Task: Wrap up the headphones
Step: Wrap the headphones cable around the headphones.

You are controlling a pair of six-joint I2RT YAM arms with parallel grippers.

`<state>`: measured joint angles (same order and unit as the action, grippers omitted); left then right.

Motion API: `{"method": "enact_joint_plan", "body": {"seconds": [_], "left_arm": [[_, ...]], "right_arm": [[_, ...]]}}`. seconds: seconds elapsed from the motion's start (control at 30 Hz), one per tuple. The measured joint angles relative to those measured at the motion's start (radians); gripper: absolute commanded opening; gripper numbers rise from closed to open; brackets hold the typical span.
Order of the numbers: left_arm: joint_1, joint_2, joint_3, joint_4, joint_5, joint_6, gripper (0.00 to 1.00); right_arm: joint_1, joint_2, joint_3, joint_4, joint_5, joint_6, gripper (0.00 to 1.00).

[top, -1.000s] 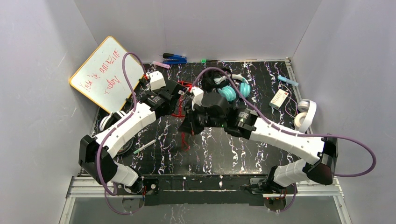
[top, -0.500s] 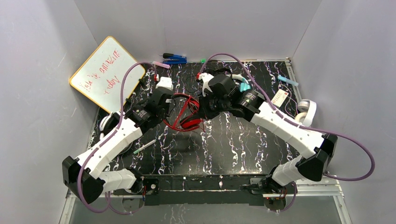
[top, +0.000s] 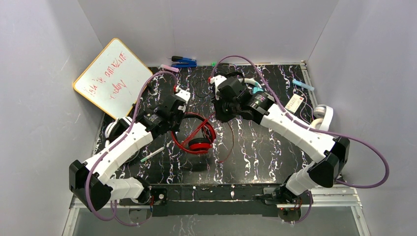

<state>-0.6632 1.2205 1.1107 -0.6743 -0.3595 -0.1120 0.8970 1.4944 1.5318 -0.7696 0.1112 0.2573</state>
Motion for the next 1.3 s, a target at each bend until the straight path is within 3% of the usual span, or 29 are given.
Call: {"method": "enact_joint_plan", "body": {"seconds": [0.27, 0.6, 0.9, 1.3], "left_arm": [[0.0, -0.011, 0.039, -0.044, 0.073, -0.014, 0.0], [-0.001, -0.1, 0.107, -0.064, 0.205, -0.069, 0.0], [-0.001, -0.108, 0.197, -0.101, 0.406, -0.18, 0.0], [-0.002, -0.107, 0.391, -0.146, 0.491, -0.362, 0.0]], "right_arm": [[-0.05, -0.009, -0.044, 0.023, -0.024, -0.012, 0.12], [-0.214, -0.091, -0.227, 0.142, -0.312, -0.01, 0.12], [-0.271, -0.219, -0.394, 0.314, -0.562, 0.005, 0.13], [-0.285, -0.373, -0.544, 0.589, -0.672, 0.073, 0.09]]}}
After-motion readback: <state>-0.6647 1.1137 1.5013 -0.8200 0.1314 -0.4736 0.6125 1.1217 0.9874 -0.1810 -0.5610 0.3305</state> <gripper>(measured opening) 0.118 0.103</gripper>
